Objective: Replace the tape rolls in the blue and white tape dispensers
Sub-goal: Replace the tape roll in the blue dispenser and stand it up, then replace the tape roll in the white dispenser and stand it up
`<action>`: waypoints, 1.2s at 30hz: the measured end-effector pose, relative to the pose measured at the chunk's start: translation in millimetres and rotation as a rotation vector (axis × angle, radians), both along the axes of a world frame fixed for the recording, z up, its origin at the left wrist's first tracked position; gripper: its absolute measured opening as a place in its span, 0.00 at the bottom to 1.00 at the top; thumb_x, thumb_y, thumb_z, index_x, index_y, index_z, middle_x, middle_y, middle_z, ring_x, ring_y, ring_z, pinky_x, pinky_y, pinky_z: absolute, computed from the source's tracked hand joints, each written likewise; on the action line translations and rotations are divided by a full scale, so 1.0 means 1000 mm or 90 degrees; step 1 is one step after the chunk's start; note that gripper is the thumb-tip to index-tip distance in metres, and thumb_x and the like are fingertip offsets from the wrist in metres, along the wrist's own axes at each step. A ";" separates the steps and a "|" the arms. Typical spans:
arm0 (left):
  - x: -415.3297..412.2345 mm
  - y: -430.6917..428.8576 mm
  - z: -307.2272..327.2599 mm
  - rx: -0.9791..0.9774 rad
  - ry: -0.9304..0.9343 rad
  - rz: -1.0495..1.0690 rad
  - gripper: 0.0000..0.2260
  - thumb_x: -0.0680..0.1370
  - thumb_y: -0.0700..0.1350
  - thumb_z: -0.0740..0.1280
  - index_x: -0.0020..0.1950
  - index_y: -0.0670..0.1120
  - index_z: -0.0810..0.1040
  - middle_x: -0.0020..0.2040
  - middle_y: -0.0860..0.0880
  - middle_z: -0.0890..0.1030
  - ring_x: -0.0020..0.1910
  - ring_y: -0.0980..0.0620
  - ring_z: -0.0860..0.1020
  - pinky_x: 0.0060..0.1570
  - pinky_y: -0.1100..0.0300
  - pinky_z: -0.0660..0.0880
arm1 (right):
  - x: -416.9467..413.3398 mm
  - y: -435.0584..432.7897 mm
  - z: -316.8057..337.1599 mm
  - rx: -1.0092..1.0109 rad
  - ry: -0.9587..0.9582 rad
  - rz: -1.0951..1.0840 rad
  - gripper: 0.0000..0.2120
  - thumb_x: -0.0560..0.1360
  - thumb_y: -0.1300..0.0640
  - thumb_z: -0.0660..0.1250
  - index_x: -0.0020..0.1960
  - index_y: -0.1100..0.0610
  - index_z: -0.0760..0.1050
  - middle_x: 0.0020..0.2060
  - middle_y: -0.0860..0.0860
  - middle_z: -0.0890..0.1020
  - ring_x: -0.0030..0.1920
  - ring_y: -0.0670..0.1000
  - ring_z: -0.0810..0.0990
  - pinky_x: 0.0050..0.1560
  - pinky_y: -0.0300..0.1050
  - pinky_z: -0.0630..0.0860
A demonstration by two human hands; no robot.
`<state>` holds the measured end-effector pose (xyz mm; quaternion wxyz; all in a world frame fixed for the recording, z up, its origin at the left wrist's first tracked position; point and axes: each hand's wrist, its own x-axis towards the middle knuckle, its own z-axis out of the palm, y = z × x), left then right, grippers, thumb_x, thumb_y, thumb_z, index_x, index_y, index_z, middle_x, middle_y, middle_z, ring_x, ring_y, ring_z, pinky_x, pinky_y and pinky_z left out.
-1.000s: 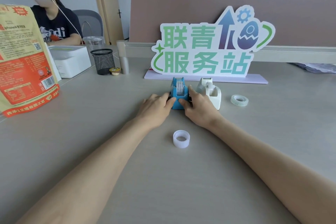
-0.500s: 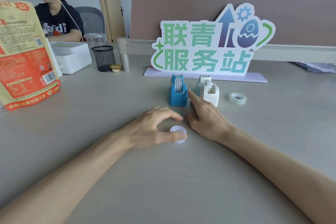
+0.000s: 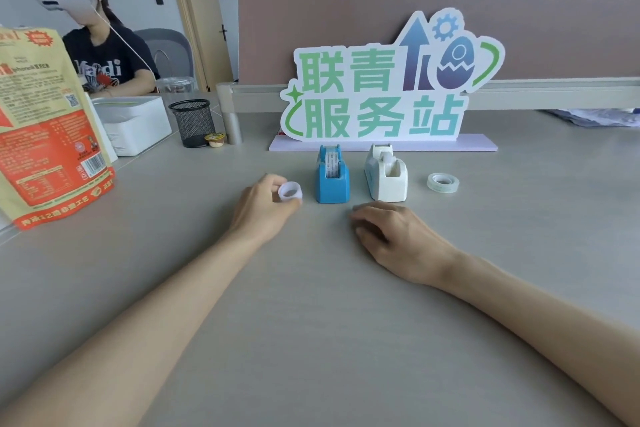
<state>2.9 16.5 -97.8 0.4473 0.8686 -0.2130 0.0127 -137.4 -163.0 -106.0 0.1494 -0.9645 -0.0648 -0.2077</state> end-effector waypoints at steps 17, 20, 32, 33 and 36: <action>0.012 -0.021 -0.006 0.067 -0.094 0.027 0.24 0.74 0.44 0.68 0.69 0.47 0.67 0.66 0.44 0.67 0.64 0.45 0.71 0.55 0.56 0.70 | 0.005 -0.006 0.005 0.114 -0.219 -0.144 0.12 0.74 0.61 0.67 0.56 0.61 0.80 0.63 0.57 0.78 0.64 0.59 0.74 0.63 0.43 0.69; -0.008 -0.016 -0.007 0.020 -0.143 0.005 0.16 0.74 0.39 0.66 0.62 0.43 0.70 0.61 0.45 0.70 0.57 0.48 0.74 0.48 0.62 0.65 | 0.019 -0.012 0.008 0.132 -0.180 -0.207 0.19 0.76 0.56 0.67 0.67 0.59 0.74 0.72 0.60 0.68 0.72 0.62 0.65 0.69 0.49 0.62; -0.040 -0.014 -0.004 0.145 -0.302 -0.125 0.12 0.74 0.35 0.61 0.54 0.46 0.77 0.54 0.52 0.81 0.49 0.49 0.80 0.46 0.52 0.76 | 0.029 -0.028 0.009 0.189 -0.019 -0.248 0.31 0.78 0.56 0.62 0.78 0.51 0.53 0.68 0.62 0.68 0.61 0.64 0.73 0.56 0.49 0.71; -0.042 -0.013 -0.004 0.141 -0.300 -0.136 0.12 0.74 0.35 0.61 0.54 0.46 0.77 0.54 0.53 0.81 0.50 0.50 0.79 0.47 0.53 0.76 | 0.020 -0.027 0.009 0.199 -0.020 -0.234 0.32 0.78 0.56 0.62 0.78 0.50 0.53 0.67 0.61 0.69 0.60 0.62 0.74 0.55 0.47 0.70; -0.054 -0.009 -0.006 0.115 -0.285 -0.189 0.13 0.75 0.36 0.61 0.56 0.47 0.77 0.54 0.54 0.81 0.45 0.57 0.76 0.49 0.59 0.74 | -0.012 -0.025 0.011 0.232 -0.010 -0.206 0.34 0.76 0.54 0.65 0.77 0.47 0.53 0.62 0.56 0.71 0.54 0.56 0.77 0.50 0.43 0.67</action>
